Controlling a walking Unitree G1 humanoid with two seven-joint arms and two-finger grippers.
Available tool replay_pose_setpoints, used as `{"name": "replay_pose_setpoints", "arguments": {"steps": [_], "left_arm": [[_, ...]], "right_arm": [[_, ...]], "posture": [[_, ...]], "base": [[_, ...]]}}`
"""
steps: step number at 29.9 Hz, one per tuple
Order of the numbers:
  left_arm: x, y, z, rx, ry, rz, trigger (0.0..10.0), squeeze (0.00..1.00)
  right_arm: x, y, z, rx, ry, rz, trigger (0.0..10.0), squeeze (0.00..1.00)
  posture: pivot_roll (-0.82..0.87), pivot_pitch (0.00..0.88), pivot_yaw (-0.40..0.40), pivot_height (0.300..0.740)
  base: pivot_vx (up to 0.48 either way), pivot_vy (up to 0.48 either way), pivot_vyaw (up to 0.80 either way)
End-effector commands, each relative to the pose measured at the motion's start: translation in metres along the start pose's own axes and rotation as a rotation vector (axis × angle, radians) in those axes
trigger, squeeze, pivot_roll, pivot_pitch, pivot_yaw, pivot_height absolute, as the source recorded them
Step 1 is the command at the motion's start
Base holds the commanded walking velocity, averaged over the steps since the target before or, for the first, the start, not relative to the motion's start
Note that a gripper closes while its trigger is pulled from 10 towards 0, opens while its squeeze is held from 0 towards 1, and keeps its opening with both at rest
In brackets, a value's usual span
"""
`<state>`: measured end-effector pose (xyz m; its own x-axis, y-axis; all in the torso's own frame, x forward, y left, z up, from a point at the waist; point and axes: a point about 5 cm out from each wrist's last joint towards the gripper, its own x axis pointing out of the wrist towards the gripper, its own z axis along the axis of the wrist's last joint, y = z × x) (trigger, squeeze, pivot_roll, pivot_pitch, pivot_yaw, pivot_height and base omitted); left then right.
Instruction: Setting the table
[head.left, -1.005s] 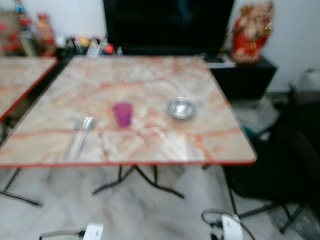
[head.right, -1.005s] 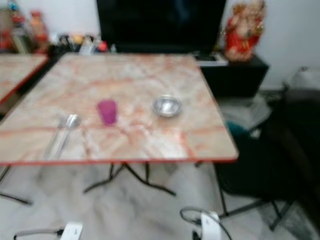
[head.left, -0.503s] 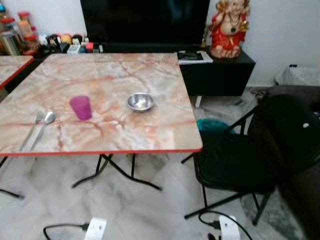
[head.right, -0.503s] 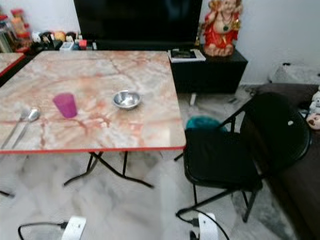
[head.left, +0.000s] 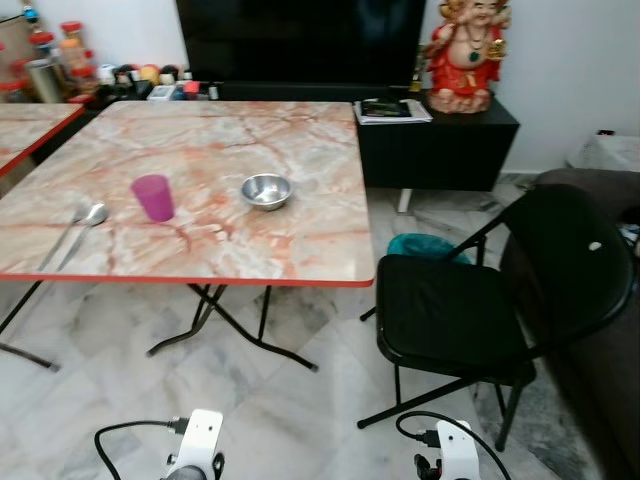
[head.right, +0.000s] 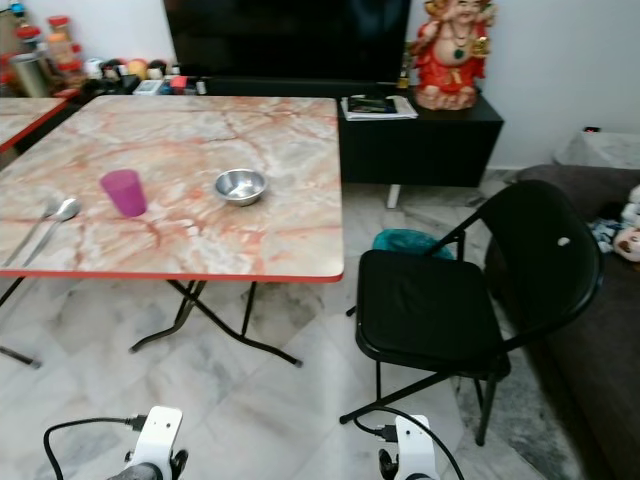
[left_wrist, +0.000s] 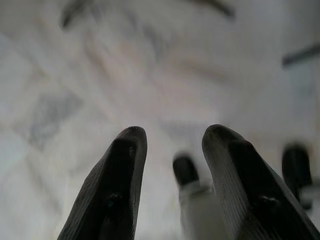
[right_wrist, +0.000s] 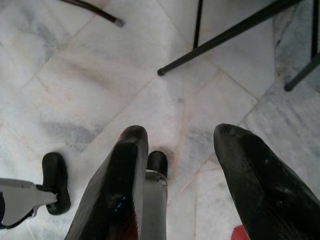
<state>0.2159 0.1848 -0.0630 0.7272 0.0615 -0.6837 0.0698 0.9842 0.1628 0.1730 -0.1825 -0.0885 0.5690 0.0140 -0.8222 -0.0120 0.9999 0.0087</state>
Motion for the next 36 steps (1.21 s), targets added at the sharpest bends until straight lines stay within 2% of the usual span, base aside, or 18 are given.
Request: {"name": "replay_pose_setpoints", "arguments": {"steps": [1, 3, 6, 7, 11, 13, 14, 16, 17, 18, 20, 23, 27, 29, 36], "left_arm": [[0.004, 0.003, 0.022, -0.025, -0.1, 0.036, 10.0, 0.0], [0.004, 0.009, 0.049, -0.052, -0.253, 0.092, 10.0, 0.0], [0.003, 0.009, 0.071, -0.056, -0.373, 0.095, 10.0, 0.0], [0.0, 0.008, 0.09, -0.053, -0.469, 0.099, 10.0, 0.0], [-0.001, 0.008, 0.095, -0.052, -0.504, 0.102, 10.0, 0.0], [-0.012, 0.009, 0.122, -0.082, -0.671, 0.119, 10.0, 0.0], [-0.022, 0.009, 0.139, -0.095, -0.786, 0.131, 10.0, 0.0], [-0.024, 0.008, 0.141, -0.095, -0.805, 0.132, 10.0, 0.0], [-0.029, 0.006, 0.146, -0.1, -0.85, 0.13, 10.0, 0.0], [-0.029, 0.006, 0.146, -0.1, -0.85, 0.13, 10.0, 0.0], [-0.038, 0.002, 0.154, -0.106, -0.923, 0.134, 10.0, 0.0], [-0.045, -0.001, 0.161, -0.106, -0.977, 0.134, 10.0, 0.0], [-0.048, -0.002, 0.173, -0.124, -0.997, 0.126, 10.0, 0.0], [-0.045, 0.005, 0.193, -0.168, -1.004, 0.15, 10.0, 0.0], [-0.044, 0.022, 0.218, -0.194, -1.029, 0.2, 10.0, 0.0]], "right_arm": [[0.0, -0.001, 0.002, -0.011, -0.001, -0.001, 10.0, 0.0], [0.0, -0.002, 0.002, -0.012, 0.0, -0.001, 10.0, 0.0], [0.0, -0.001, 0.001, -0.016, 0.002, 0.001, 10.0, 0.0], [0.0, -0.001, 0.0, -0.019, 0.005, 0.003, 10.0, 0.0], [0.0, -0.001, 0.0, -0.02, 0.006, 0.003, 10.0, 0.0], [0.0, 0.0, 0.0, -0.022, 0.008, 0.006, 10.0, 0.0], [0.0, 0.0, -0.001, -0.024, 0.008, 0.007, 10.0, 0.0], [0.0, 0.0, -0.001, -0.023, 0.008, 0.008, 10.0, 0.0], [0.0, 0.0, 0.0, -0.023, 0.007, 0.008, 10.0, 0.0], [0.0, 0.0, 0.0, -0.023, 0.007, 0.008, 10.0, 0.0], [0.0, 0.001, 0.0, -0.023, 0.006, 0.011, 10.0, 0.0], [0.0, 0.001, 0.0, -0.024, 0.004, 0.012, 10.0, 0.0], [0.0, 0.002, 0.001, -0.028, 0.003, 0.016, 10.0, 0.0], [0.001, 0.002, 0.006, -0.017, -0.01, 0.014, 10.0, 0.0], [0.001, 0.001, 0.006, -0.011, -0.01, 0.006, 10.0, 0.0]], "posture": [[-0.07, 0.0, -0.03, 0.74], [-0.07, 0.0, -0.032, 0.74], [-0.06, 0.0, -0.034, 0.74], [-0.06, 0.0, -0.035, 0.74], [-0.06, 0.0, -0.035, 0.74], [-0.05, 0.0, -0.035, 0.74], [-0.06, 0.0, -0.033, 0.74], [-0.06, 0.0, -0.033, 0.74], [-0.06, 0.0, -0.032, 0.74], [-0.06, 0.0, -0.032, 0.74], [-0.05, 0.0, -0.035, 0.74], [-0.05, 0.0, -0.035, 0.74], [-0.04, 0.0, -0.039, 0.74], [-0.04, 0.0, -0.047, 0.74], [-0.05, 0.0, -0.049, 0.74]], "base": [[0.0, 0.0, 0.0], [0.0, 0.0, 0.0], [0.0, 0.0, 0.0], [0.0, 0.0, 0.0], [0.0, 0.0, 0.0], [0.0, 0.0, 0.0], [0.0, 0.0, 0.0], [0.0, 0.0, 0.0], [0.0, 0.0, 0.0], [0.0, 0.0, 0.0], [0.0, 0.0, 0.0], [0.0, 0.0, 0.0], [0.0, 0.0, 0.0], [0.137, 0.0, 0.0], [0.303, 0.0, 0.0]]}}
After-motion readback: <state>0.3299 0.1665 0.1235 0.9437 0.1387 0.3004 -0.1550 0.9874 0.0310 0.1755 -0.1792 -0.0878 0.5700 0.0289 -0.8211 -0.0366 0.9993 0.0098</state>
